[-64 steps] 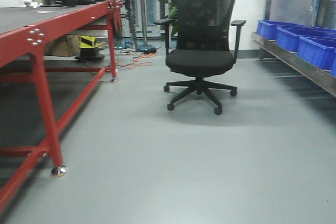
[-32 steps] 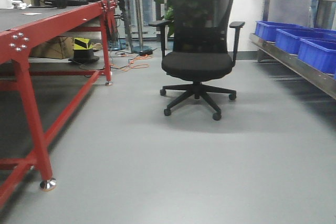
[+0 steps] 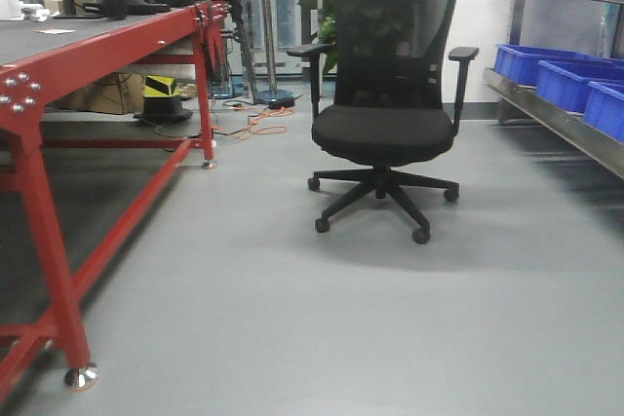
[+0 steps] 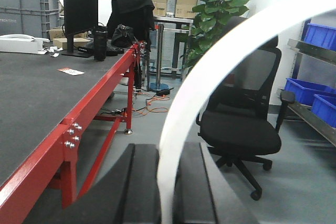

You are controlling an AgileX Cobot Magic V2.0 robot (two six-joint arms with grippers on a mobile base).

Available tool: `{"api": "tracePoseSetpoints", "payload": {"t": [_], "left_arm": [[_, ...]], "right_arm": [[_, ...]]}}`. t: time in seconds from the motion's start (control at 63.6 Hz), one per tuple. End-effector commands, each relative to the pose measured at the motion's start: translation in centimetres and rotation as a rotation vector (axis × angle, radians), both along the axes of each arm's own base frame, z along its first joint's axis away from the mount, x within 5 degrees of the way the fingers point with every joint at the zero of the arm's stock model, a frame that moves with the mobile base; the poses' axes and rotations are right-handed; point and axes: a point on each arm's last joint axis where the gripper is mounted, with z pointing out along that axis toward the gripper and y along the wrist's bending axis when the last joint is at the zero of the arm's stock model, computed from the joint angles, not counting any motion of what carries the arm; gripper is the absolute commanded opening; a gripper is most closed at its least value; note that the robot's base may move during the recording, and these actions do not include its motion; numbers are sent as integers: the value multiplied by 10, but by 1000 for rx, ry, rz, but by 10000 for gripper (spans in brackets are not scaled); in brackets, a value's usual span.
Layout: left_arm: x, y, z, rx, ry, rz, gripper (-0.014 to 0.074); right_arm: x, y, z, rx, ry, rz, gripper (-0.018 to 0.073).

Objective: Grab PVC pipe and place in blue bin
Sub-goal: 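Drive the base to the steel shelf of blue bins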

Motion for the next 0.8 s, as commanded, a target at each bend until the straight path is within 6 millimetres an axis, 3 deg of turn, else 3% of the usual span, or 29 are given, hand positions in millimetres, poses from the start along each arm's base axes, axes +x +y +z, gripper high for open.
{"api": "tracePoseSetpoints", "payload": {"t": [0.0, 0.786], "left_arm": [[-2, 0, 3, -6, -31, -1, -111], [-2, 0, 3, -6, -31, -1, -111]], "right_arm": [[-2, 0, 5, -13, -35, -2, -167], [-2, 0, 5, -13, -35, -2, -167]]}}
